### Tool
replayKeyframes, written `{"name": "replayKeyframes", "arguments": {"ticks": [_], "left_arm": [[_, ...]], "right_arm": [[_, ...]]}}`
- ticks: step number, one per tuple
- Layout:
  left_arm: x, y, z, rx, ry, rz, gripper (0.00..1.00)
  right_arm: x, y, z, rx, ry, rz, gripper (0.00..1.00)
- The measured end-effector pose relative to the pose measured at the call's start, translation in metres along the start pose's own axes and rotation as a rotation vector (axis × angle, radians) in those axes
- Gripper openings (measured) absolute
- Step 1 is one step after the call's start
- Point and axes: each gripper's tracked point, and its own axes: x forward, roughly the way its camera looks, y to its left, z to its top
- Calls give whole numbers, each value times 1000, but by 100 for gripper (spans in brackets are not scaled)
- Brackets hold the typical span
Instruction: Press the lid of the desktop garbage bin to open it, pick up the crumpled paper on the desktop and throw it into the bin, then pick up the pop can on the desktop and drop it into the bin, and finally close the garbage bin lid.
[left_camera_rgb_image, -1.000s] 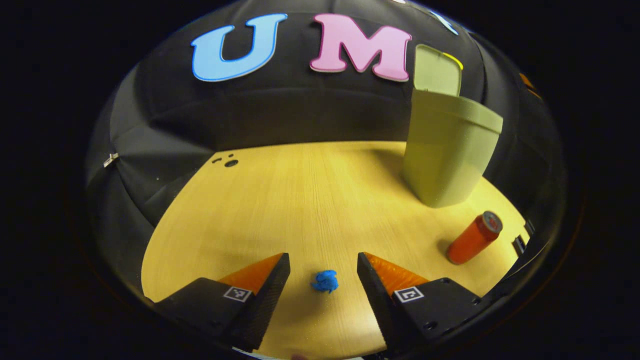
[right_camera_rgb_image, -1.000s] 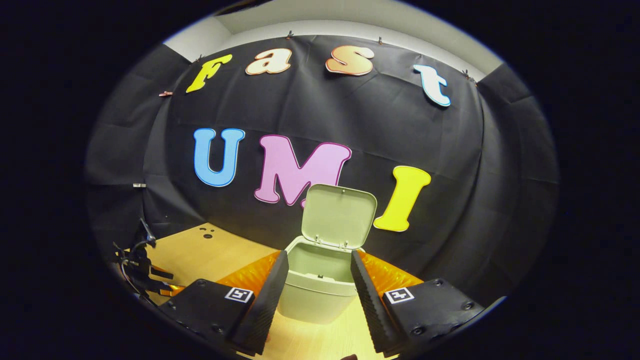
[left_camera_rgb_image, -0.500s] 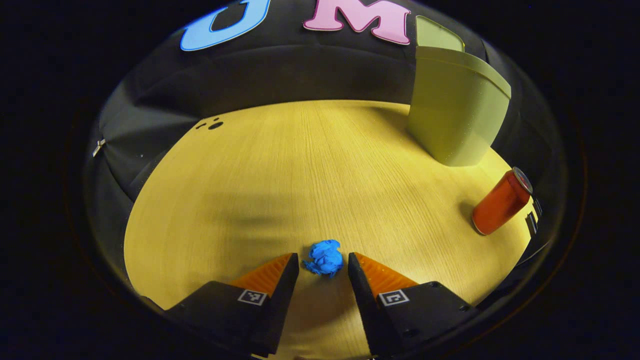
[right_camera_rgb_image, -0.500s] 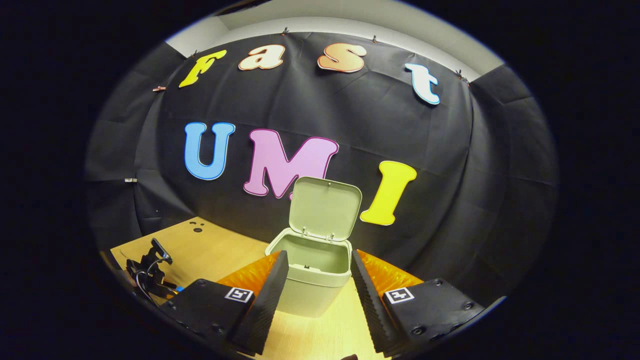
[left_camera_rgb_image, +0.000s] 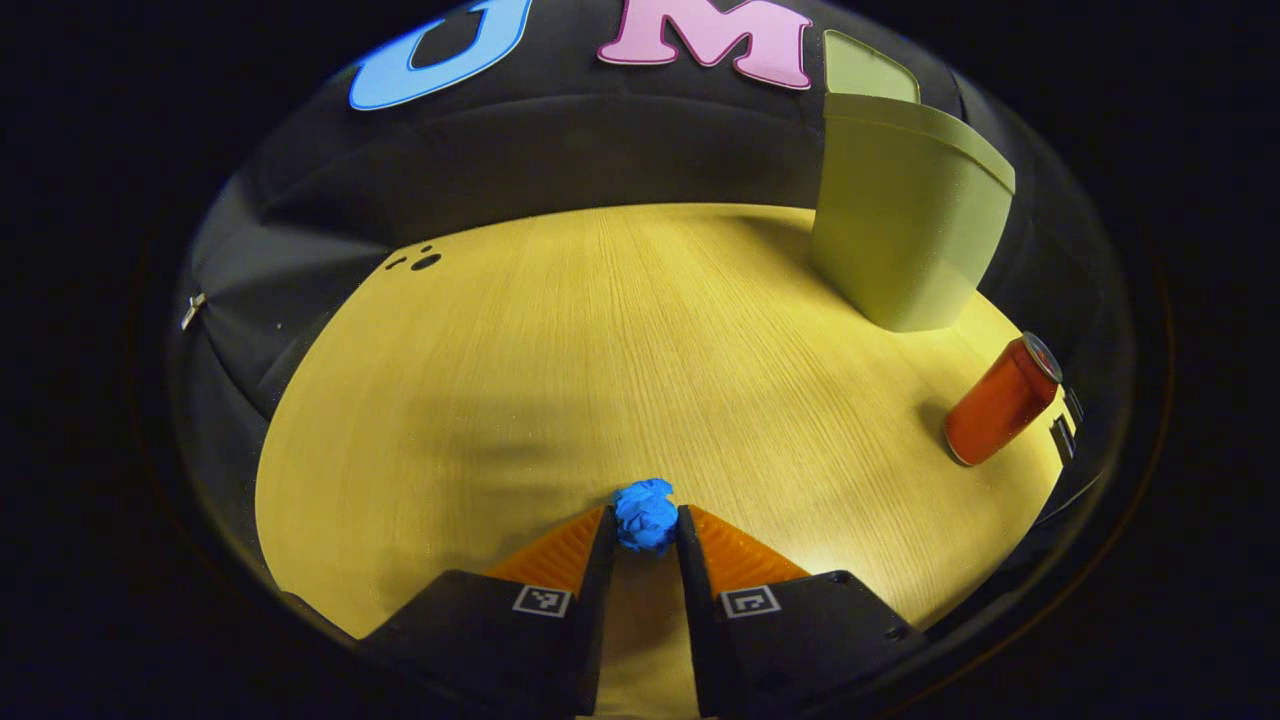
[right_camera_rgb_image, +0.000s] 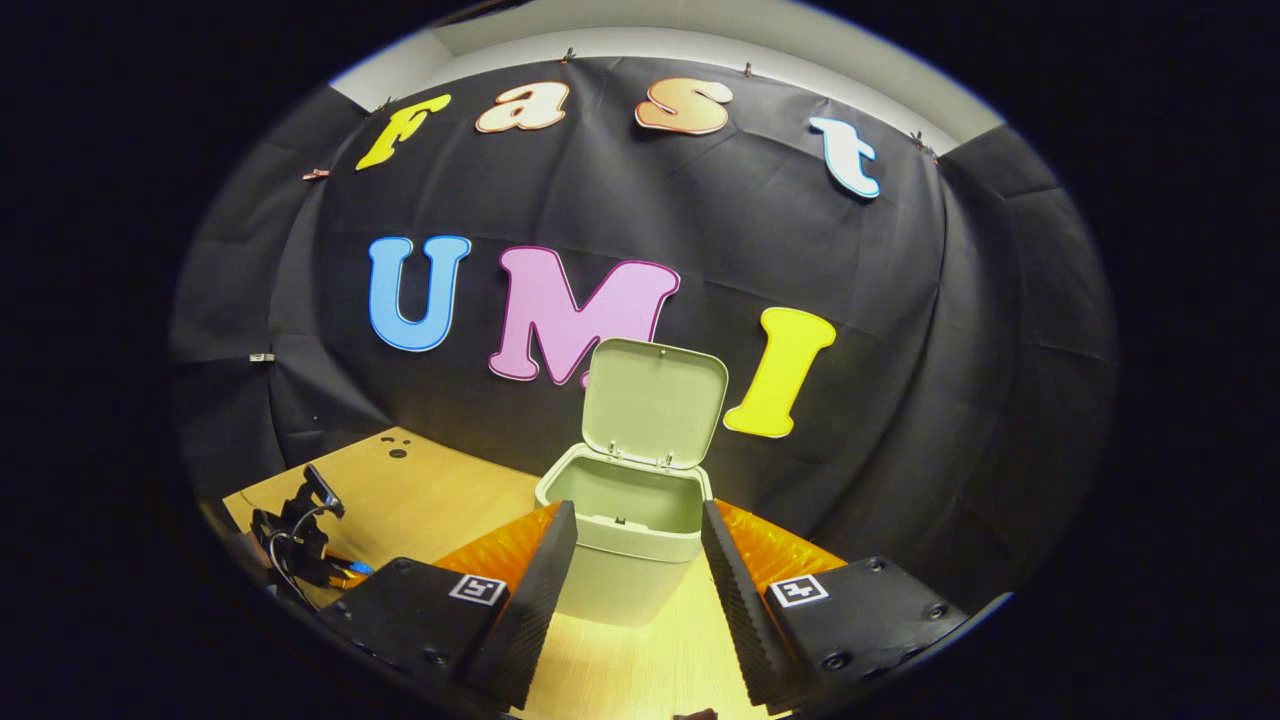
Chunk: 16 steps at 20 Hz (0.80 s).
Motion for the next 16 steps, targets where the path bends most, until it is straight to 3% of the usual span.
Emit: {"name": "replayKeyframes", "arguments": {"ticks": [4,6,10,11,12,14,16], "left_arm": [[-35,-7,60,7,-129,-22,40],[-59,-16,114,-1,-237,-45,40],[-102,-56,233,-47,-454,-196,40],[-107,-65,252,-39,-484,-219,36],[-112,-77,270,-27,-513,-244,40],[-117,-104,303,1,-558,-299,36],[-119,-130,323,23,-582,-353,40]], "right_arm": [[7,6,-3,17,4,16,80],[10,8,-7,18,10,20,80],[8,4,-12,31,16,2,80],[6,3,-13,32,17,-1,80],[5,2,-13,33,17,-7,80],[2,-2,-15,35,18,-17,80],[-1,-4,-17,37,22,-28,80]]}}
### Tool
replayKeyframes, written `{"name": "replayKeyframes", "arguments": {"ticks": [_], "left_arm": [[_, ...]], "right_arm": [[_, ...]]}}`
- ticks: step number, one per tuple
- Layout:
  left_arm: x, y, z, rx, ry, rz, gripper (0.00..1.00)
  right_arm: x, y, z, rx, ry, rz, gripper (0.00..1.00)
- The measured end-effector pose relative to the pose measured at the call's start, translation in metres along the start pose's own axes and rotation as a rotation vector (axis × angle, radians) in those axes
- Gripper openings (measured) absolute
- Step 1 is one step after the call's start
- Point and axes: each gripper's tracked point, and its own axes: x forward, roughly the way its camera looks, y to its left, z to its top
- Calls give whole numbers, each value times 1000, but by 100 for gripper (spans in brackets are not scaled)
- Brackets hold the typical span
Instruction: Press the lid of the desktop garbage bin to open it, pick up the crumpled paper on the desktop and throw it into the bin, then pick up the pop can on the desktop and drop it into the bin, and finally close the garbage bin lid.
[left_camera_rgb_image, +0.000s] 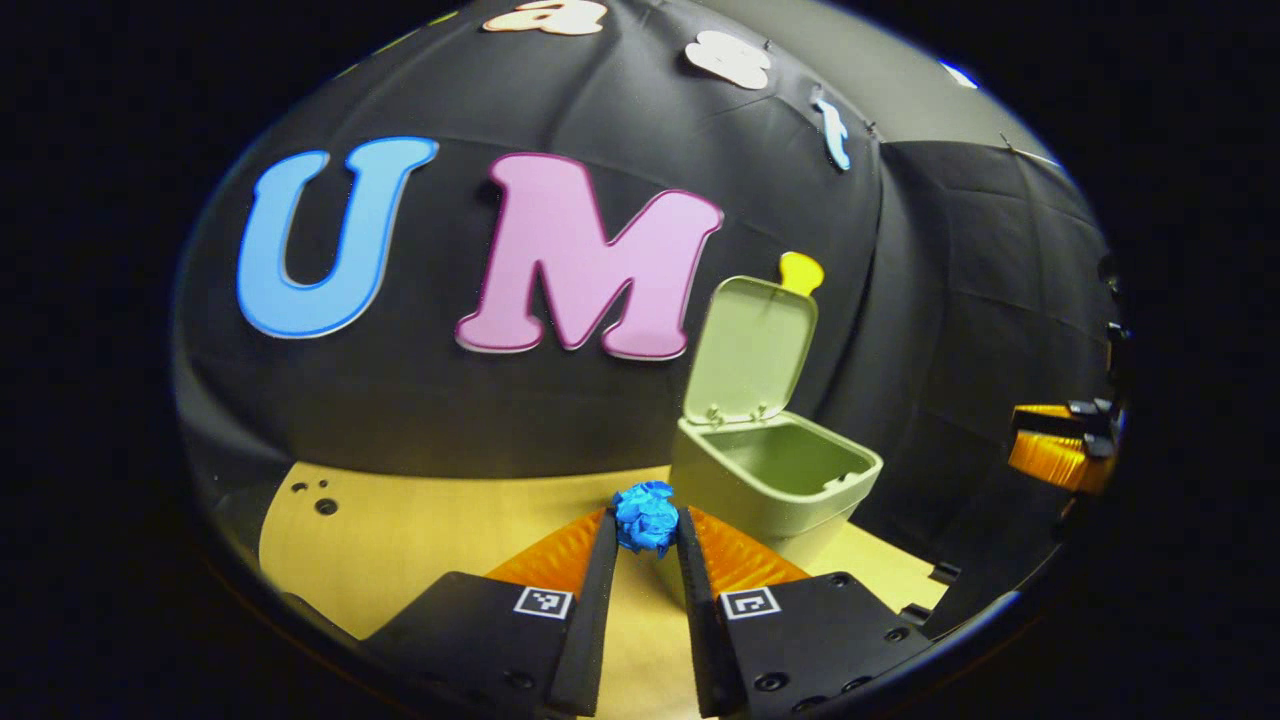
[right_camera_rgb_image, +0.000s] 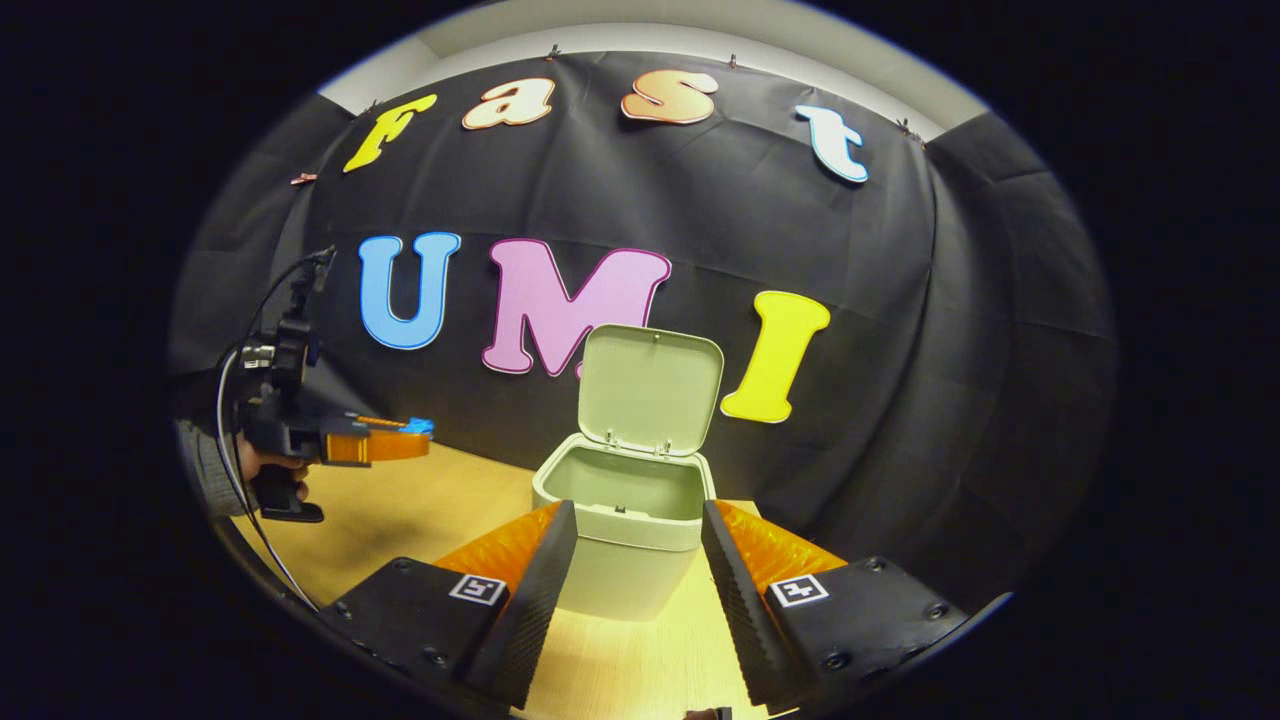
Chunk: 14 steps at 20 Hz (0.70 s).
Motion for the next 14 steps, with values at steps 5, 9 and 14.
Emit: {"name": "replayKeyframes", "arguments": {"ticks": [5,9,14], "left_arm": [[40,-50,25,51,-32,-108,40],[64,-71,26,75,-19,-137,40],[96,-94,20,111,11,-167,40]], "right_arm": [[-10,-8,-4,7,9,-31,80],[-13,-12,-8,27,16,-54,80],[-22,-15,-14,28,25,-75,80]]}}
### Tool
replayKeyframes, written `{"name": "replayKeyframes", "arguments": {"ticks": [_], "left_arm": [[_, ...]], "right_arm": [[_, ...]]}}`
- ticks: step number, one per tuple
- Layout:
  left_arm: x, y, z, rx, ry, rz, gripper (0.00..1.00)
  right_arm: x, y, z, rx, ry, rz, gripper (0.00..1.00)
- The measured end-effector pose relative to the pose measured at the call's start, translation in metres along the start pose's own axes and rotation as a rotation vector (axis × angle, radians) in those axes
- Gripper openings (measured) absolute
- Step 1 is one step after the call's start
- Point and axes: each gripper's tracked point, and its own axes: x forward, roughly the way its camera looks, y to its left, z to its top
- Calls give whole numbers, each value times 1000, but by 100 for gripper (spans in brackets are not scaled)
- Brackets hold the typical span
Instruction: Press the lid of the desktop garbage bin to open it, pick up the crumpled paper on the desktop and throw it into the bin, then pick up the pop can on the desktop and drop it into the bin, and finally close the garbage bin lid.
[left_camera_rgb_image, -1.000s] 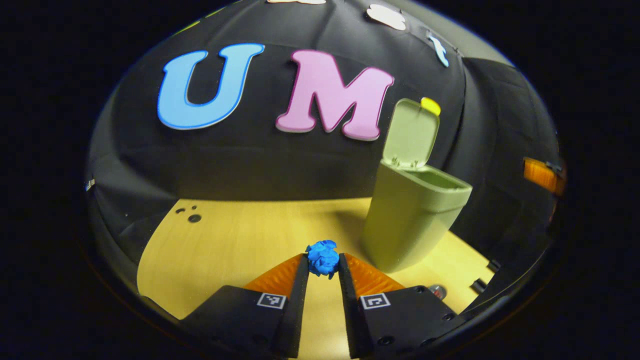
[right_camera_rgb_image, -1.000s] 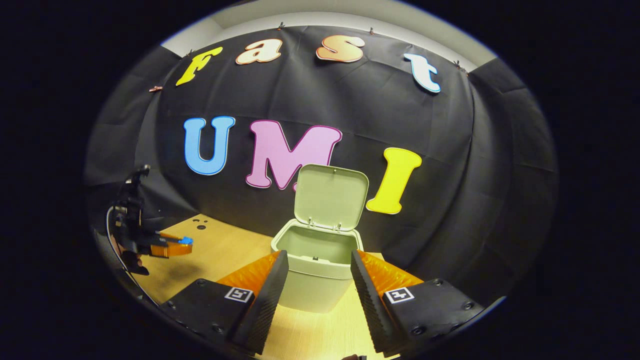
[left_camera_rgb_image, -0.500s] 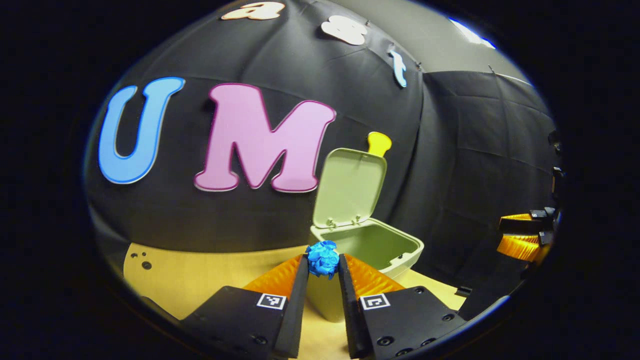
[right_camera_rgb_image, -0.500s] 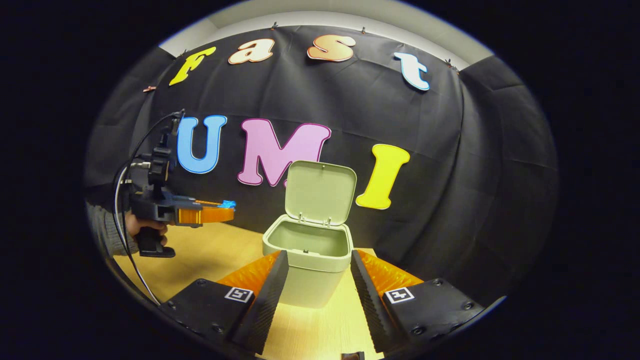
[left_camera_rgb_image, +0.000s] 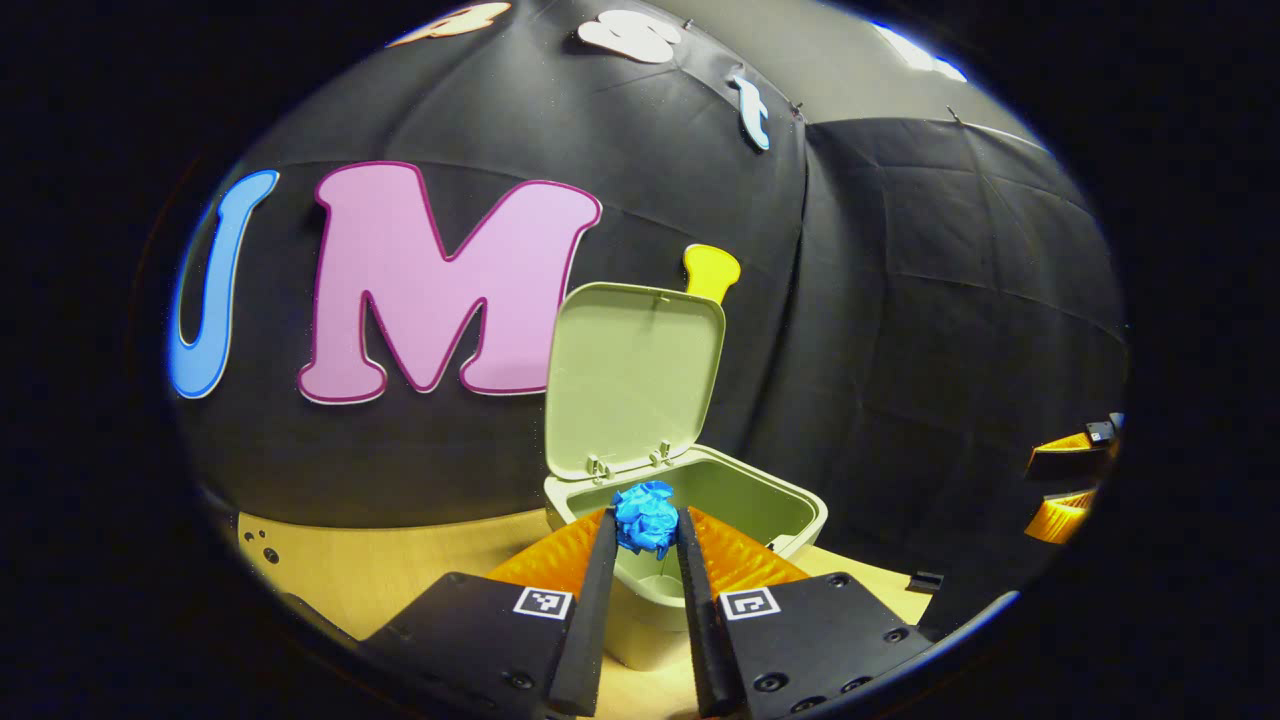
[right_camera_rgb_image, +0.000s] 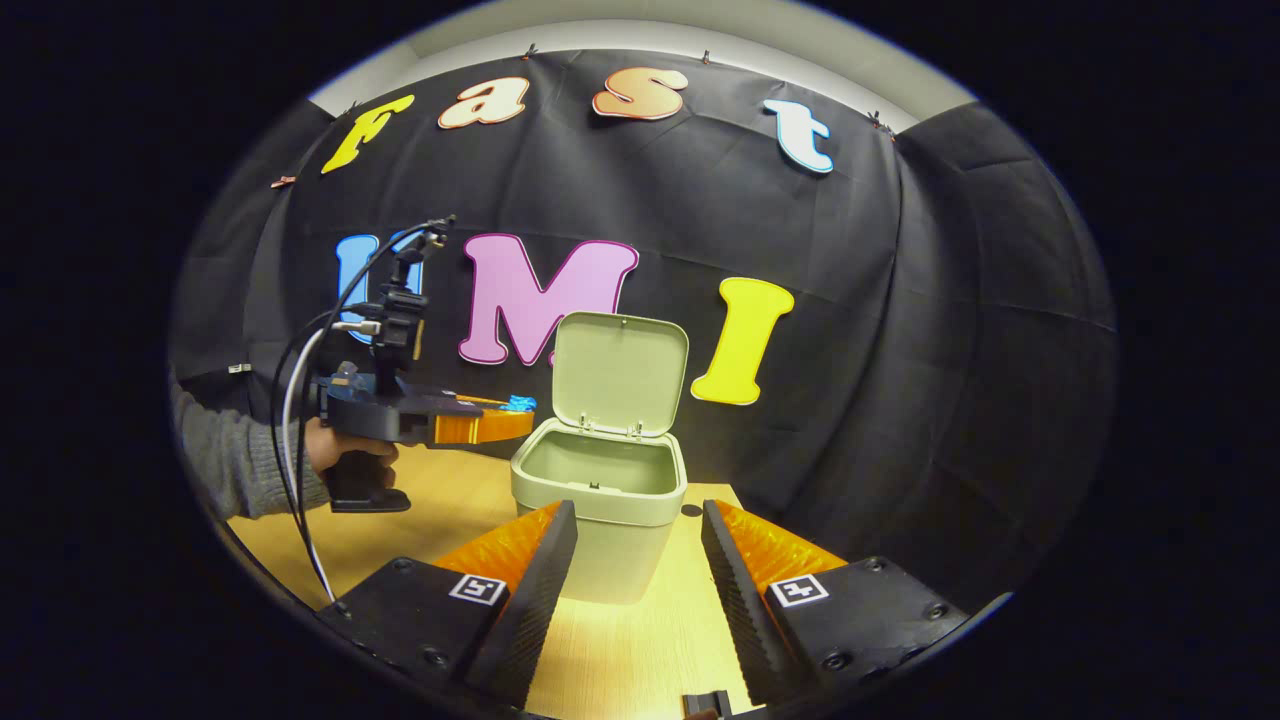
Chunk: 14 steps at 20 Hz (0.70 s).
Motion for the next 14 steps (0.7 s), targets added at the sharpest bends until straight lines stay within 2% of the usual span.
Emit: {"name": "replayKeyframes", "arguments": {"ticks": [5,9,11,12,14], "left_arm": [[33,-12,-21,23,60,4,41],[37,-14,-27,9,70,5,51],[31,-12,-20,2,47,12,94],[27,-13,-17,7,37,16,97],[14,-9,-12,14,25,31,97]], "right_arm": [[-12,-15,-4,0,6,-43,81],[-16,-19,-9,2,12,-53,82],[-16,-15,-14,2,23,-40,87],[-15,-9,-16,3,30,-20,88],[-12,1,-22,-1,42,20,92]]}}
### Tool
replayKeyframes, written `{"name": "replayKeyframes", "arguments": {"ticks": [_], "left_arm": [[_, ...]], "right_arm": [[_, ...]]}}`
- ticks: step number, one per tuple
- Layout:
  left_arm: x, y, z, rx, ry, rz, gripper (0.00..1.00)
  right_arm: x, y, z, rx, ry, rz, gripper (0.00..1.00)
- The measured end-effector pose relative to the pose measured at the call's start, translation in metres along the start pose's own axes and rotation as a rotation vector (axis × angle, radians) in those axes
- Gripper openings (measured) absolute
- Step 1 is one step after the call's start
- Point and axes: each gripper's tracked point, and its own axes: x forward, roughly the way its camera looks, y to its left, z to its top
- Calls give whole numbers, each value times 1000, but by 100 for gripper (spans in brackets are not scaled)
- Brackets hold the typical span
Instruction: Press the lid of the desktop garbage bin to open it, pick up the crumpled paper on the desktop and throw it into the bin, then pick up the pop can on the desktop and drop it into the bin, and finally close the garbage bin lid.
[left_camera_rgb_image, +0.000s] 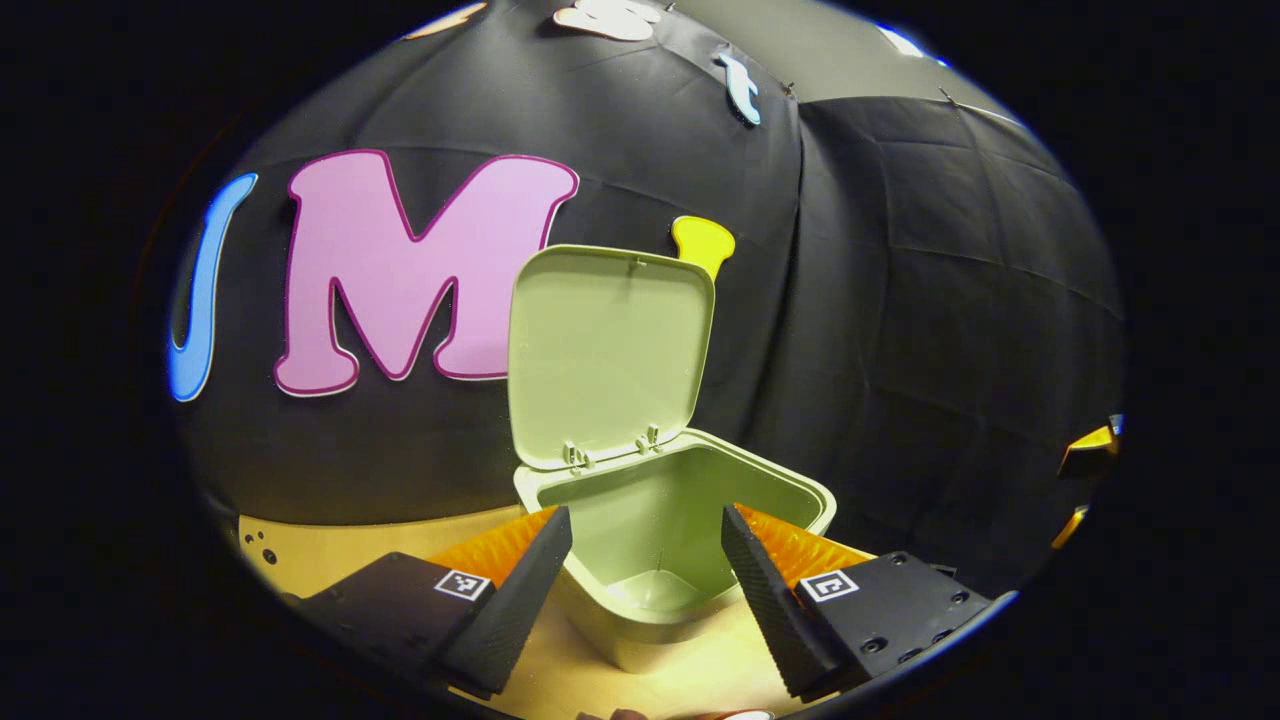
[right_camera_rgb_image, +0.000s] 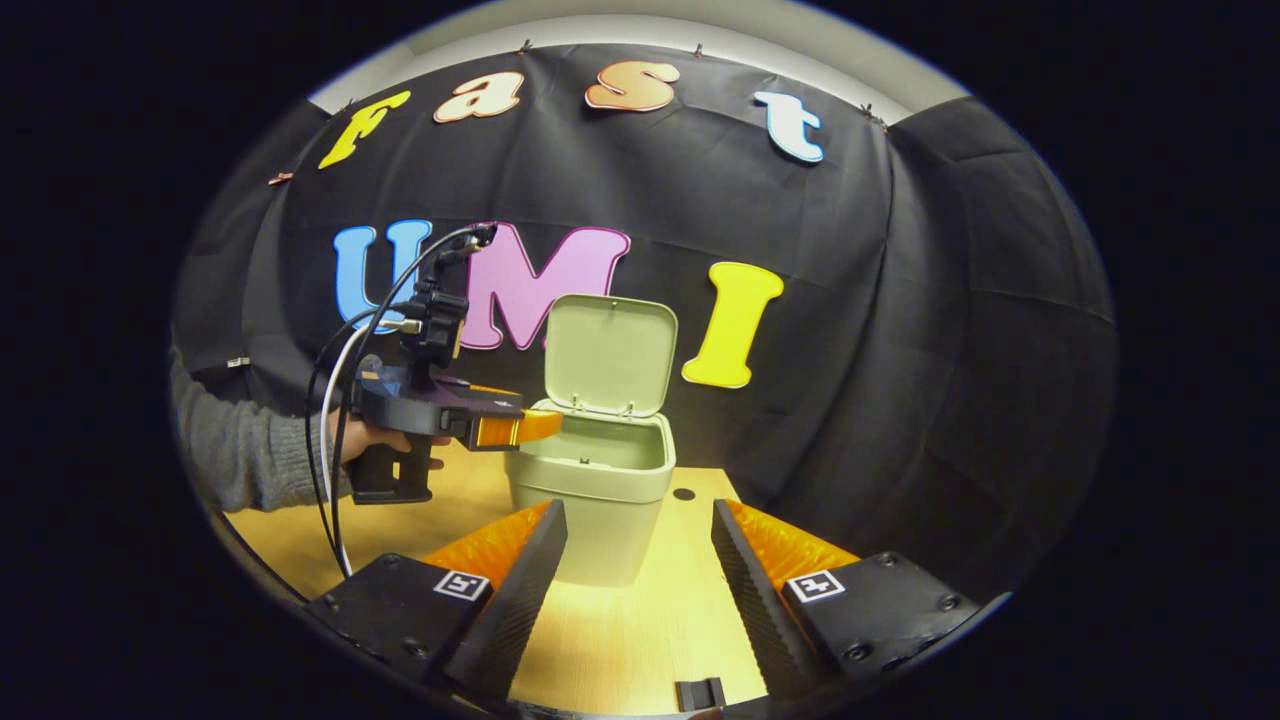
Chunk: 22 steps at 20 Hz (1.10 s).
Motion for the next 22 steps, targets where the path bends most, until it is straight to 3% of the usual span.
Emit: {"name": "replayKeyframes", "arguments": {"ticks": [4,12,22], "left_arm": [[-34,12,6,-19,-23,60,97],[-127,54,21,-50,-101,267,96],[-221,87,-14,-54,-60,465,96]], "right_arm": [[7,20,-13,-3,25,83,96],[24,61,-35,-20,67,229,96],[40,116,-84,-85,172,437,96]]}}
